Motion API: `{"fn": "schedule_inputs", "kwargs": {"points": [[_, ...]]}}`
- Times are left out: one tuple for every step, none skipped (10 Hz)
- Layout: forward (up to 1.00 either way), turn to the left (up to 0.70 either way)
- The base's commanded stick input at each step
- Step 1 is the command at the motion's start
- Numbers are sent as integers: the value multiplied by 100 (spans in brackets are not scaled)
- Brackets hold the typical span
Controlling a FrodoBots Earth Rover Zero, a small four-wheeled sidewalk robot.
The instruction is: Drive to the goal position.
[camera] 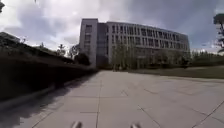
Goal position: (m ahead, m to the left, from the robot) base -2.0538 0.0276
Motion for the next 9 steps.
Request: {"fn": "schedule_inputs", "kwargs": {"points": [[70, 0], [70, 0], [70, 0], [70, 0], [70, 0], [70, 0], [70, 0], [70, 0], [70, 0]]}}
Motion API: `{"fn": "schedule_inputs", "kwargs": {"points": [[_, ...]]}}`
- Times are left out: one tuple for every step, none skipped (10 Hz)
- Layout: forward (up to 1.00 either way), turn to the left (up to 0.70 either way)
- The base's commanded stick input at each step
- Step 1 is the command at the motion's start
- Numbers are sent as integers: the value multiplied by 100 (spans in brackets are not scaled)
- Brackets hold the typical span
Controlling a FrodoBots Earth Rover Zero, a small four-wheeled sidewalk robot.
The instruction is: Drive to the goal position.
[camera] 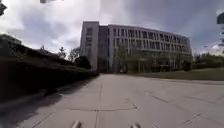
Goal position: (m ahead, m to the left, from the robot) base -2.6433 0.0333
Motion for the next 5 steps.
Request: {"fn": "schedule_inputs", "kwargs": {"points": [[70, 0], [70, 0], [70, 0], [70, 0], [70, 0]]}}
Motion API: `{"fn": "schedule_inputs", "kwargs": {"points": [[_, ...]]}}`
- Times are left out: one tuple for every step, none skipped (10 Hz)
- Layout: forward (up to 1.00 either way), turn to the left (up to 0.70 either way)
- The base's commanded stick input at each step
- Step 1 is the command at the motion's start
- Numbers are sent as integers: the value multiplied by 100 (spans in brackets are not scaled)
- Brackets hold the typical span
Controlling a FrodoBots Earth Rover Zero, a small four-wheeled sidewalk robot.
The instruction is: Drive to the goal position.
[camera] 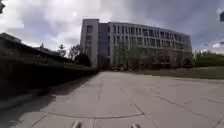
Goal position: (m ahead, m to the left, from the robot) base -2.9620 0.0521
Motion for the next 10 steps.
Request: {"fn": "schedule_inputs", "kwargs": {"points": [[70, 0], [70, 0], [70, 0], [70, 0], [70, 0], [70, 0], [70, 0], [70, 0], [70, 0], [70, 0]]}}
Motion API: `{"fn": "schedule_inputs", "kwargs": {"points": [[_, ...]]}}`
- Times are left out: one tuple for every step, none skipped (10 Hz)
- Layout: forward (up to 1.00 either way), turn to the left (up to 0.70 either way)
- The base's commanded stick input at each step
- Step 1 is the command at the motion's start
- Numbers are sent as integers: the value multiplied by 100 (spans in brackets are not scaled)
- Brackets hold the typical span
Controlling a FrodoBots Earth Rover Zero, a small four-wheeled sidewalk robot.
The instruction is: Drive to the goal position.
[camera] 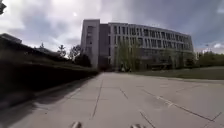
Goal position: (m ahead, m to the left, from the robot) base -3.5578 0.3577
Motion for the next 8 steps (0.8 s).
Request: {"fn": "schedule_inputs", "kwargs": {"points": [[70, 0], [70, 0], [70, 0], [70, 0], [70, 0], [70, 0], [70, 0], [70, 0]]}}
